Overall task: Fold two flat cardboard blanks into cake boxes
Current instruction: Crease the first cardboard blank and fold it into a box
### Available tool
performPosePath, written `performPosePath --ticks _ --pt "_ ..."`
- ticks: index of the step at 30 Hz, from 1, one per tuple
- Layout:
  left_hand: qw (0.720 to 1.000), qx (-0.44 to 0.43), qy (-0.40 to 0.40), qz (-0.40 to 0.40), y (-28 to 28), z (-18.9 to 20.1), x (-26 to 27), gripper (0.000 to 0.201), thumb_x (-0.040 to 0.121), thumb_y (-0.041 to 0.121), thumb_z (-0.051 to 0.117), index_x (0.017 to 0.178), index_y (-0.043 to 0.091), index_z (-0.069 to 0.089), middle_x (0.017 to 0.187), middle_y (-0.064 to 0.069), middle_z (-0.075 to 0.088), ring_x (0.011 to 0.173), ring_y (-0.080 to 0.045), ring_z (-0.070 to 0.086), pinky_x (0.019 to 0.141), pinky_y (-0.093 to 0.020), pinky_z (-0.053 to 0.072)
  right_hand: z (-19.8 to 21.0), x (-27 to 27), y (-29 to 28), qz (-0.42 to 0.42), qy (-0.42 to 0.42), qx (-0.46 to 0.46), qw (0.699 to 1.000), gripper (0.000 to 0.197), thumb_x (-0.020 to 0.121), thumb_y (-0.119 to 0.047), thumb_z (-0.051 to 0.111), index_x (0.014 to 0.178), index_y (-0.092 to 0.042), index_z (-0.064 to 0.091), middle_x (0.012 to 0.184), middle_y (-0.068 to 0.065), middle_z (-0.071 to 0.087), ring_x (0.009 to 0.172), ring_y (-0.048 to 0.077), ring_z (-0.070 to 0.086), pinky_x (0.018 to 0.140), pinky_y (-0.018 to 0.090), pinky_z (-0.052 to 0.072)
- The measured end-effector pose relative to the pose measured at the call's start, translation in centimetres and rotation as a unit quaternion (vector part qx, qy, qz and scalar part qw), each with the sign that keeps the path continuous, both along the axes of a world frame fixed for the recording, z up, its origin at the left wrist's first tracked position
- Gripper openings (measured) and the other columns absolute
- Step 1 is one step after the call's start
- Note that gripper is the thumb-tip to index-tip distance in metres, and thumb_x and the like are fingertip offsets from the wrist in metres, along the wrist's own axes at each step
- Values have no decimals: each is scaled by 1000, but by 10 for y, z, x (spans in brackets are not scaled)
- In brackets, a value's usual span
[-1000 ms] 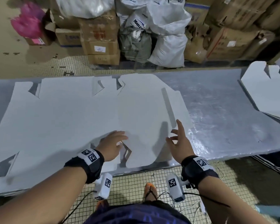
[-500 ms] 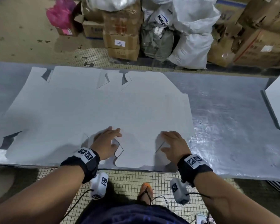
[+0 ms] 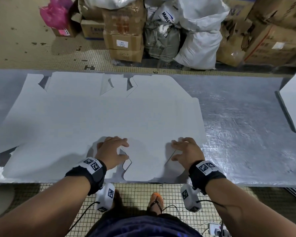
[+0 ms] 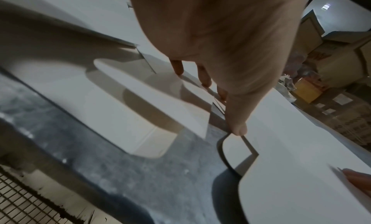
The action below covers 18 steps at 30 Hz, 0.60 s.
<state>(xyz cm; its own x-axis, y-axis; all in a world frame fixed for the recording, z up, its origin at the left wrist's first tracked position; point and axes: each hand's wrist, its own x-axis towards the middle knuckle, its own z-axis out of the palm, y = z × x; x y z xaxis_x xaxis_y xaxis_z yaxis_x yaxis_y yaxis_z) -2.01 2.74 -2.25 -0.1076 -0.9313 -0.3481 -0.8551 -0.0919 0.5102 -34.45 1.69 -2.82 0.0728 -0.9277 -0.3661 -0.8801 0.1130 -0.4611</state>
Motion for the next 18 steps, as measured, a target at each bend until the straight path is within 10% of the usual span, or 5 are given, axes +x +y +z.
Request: performPosePath --ticks 12,14,18 --pt "999 -24 20 17 -8 -3 3 8 84 52 63 91 48 65 111 30 61 118 -10 46 105 -42 31 -9 0 5 7 -51 -83 995 26 90 -16 69 114 -24 74 126 -17 63 134 7 39 112 23 35" --pt "999 -26 24 20 -11 -8 5 36 82 66 41 95 48 70 101 34 58 115 -11 49 104 -44 34 -7 -1 5 -5 -68 -110 992 21 94 -20 65 112 -24 75 114 -20 67 128 6 40 109 18 34" --pt "998 -45 4 41 -18 -9 -1 28 97 44 52 74 40 67 79 25 59 99 -19 49 95 -41 40 -4 6 1 -62 -103 -115 986 20 95 -24 64 111 -25 76 97 -25 62 123 10 45 106 20 35"
